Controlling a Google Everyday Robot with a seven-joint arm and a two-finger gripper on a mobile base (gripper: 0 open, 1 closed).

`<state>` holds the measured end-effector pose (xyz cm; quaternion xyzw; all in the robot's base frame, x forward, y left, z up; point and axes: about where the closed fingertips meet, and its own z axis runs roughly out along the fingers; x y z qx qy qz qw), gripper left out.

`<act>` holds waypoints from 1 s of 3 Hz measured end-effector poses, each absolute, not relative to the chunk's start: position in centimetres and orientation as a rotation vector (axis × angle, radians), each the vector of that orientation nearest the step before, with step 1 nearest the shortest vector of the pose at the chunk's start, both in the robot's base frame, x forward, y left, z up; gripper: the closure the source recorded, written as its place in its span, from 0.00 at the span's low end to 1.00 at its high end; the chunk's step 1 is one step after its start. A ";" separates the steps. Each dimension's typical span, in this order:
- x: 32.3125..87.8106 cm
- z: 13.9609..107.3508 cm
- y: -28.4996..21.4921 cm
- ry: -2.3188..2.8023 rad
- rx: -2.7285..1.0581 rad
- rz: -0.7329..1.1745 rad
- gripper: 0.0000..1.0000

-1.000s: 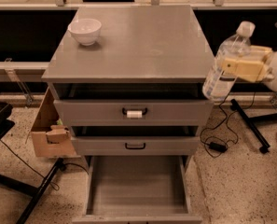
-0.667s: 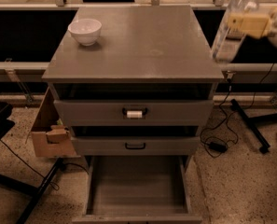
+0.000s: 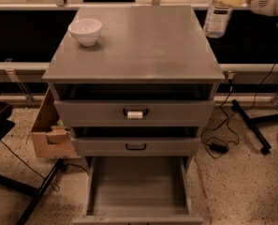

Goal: Pick blue plastic bottle from bottom drawer and place on counter

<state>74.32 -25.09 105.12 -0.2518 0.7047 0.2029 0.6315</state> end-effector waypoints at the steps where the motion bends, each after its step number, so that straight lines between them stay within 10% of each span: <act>1: 80.3 101.4 -21.6 1.673 -0.613 0.519 1.00; 3: 86.5 99.0 -17.5 1.578 -0.654 0.592 1.00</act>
Offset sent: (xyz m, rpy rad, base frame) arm 0.1793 0.0418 -0.0144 0.0318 -0.0016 0.1049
